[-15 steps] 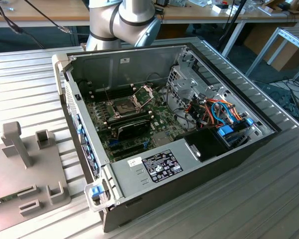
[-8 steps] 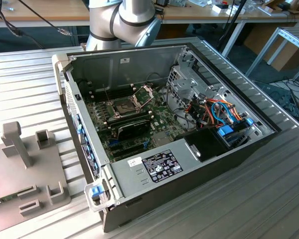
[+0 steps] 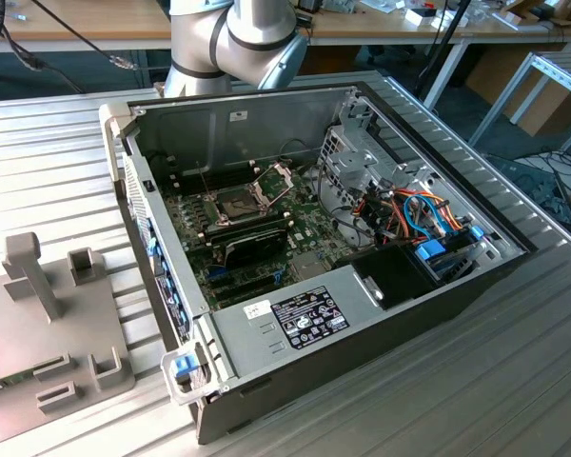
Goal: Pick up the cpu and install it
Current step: 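Pick up the cpu and move it towards the insertion slot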
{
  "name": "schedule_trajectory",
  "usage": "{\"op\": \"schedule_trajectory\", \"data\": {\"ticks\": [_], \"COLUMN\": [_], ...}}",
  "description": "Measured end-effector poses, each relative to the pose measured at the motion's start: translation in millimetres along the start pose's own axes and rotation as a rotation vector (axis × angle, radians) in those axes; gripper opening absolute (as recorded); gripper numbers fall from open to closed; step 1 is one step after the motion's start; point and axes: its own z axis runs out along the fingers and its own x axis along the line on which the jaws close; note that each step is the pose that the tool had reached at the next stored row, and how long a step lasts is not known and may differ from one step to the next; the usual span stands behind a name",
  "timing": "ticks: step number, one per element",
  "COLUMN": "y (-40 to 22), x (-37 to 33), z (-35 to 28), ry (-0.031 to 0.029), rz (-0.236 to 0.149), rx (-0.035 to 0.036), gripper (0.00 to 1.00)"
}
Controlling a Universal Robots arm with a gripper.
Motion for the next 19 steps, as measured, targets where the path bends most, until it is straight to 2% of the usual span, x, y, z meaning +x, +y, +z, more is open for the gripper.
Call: {"op": "schedule_trajectory", "data": {"ticks": [6, 13, 17, 19], "y": [-0.1, -0.5, -1.0, -1.3], "x": [0.0, 0.2, -0.1, -0.2], "z": [1.5, 8.4, 17.6, 25.4], "ry": [-0.0002, 0.0000, -0.0001, 0.0000], "rz": [0.000, 0.000, 0.000, 0.000], "rx": [-0.0002, -0.0001, 0.0000, 0.0000], "gripper": [0.11, 0.11, 0.11, 0.11]}}
